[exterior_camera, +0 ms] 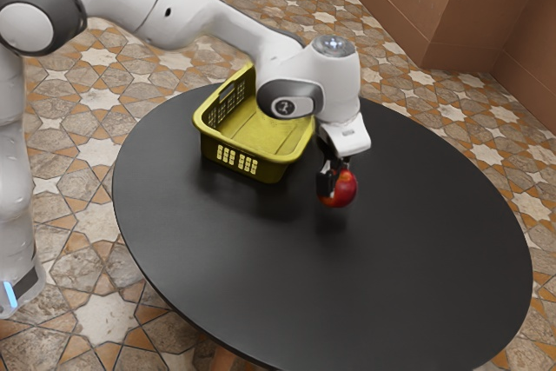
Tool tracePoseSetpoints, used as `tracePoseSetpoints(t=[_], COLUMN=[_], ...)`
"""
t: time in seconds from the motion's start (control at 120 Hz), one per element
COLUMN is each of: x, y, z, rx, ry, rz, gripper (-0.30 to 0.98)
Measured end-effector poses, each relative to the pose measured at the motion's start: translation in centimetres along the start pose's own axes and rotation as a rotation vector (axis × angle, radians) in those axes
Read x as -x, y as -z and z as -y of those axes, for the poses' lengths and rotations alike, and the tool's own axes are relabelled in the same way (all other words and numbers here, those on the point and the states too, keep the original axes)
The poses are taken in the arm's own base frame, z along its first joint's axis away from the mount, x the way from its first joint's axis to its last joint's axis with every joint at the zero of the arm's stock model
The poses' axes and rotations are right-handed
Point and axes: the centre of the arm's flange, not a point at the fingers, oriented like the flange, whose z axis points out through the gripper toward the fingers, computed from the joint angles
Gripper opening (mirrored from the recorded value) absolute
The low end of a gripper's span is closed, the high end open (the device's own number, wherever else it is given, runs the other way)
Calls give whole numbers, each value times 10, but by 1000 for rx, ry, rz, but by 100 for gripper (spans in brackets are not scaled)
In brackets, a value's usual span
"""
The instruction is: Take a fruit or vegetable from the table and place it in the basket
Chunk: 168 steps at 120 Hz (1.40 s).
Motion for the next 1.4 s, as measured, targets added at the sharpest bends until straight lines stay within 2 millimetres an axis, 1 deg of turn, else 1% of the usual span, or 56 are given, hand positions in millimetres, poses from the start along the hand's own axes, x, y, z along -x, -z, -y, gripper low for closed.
tracePoseSetpoints(t=[0.117,0.2,0.342,0.433,0.517,0.633,0.75,0.833,0.883,0.917,0.95,1.042,1.1,1.292,1.4], x=[4,14,47,72,90,122,143,164,171,173,174,175,175,171,171], y=[37,60,100,111,124,124,121,120,118,117,116,112,110,118,119], z=[3,9,40,58,74,93,102,113,116,116,116,114,113,113,113], rx=[-29,-40,-62,-52,-44,-18,10,28,37,42,48,66,75,81,85], ry=[25,57,152,213,264,337,382,429,445,450,453,459,463,468,470], rz=[-5,2,32,73,108,181,239,272,286,294,300,314,320,319,323], gripper=[27,28,28,28,28,28,28,28,28,29,32,50,56,64,66])
